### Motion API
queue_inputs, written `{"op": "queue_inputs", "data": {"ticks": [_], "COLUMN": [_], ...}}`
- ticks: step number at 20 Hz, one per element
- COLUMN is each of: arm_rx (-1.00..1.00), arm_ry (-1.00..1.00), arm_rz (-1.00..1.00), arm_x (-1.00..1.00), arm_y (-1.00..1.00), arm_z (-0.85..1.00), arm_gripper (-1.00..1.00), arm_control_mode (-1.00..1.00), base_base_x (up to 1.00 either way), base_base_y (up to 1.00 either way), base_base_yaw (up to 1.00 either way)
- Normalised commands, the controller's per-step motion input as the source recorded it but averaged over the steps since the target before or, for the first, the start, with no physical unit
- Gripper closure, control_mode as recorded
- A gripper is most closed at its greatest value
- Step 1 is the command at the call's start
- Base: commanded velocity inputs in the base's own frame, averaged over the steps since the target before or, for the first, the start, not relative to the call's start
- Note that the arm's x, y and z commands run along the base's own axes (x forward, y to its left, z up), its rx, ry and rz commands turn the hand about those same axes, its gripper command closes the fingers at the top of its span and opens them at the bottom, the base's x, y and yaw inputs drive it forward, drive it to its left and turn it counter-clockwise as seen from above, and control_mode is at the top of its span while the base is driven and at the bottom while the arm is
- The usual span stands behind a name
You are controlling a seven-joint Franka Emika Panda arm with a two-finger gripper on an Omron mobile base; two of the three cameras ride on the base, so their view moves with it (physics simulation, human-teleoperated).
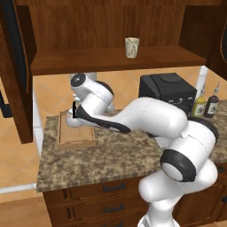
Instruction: Pick the kettle from the counter and place it on the tray. Then pick the mug from the cabinet and place it on the tray. Then close the cabinet doors.
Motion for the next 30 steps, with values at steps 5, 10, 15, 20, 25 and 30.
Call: {"op": "queue_inputs", "data": {"ticks": [5,10,15,20,25,30], "arm_rx": [0.03,0.0,-0.05,-0.07,0.0,0.0], "arm_ry": [0.0,0.0,0.08,0.22,0.24,0.03], "arm_rz": [0.01,0.08,0.06,0.03,0.03,0.0], "arm_x": [-0.03,-0.42,-0.43,-0.15,-0.11,0.0], "arm_y": [-0.07,-0.27,-0.41,-0.63,-0.9,-0.73], "arm_z": [0.04,0.41,0.73,0.83,0.55,0.04], "arm_gripper": [-1.0,-1.0,-1.0,-1.0,-1.0,-1.0], "arm_control_mode": [-1.0,-1.0,-1.0,-1.0,-1.0,-1.0], "base_base_x": [0.0,0.0,0.0,0.0,0.0,0.0], "base_base_y": [0.0,0.0,0.0,0.0,0.0,0.0], "base_base_yaw": [0.0,0.0,0.0,0.0,0.0,0.0]}}
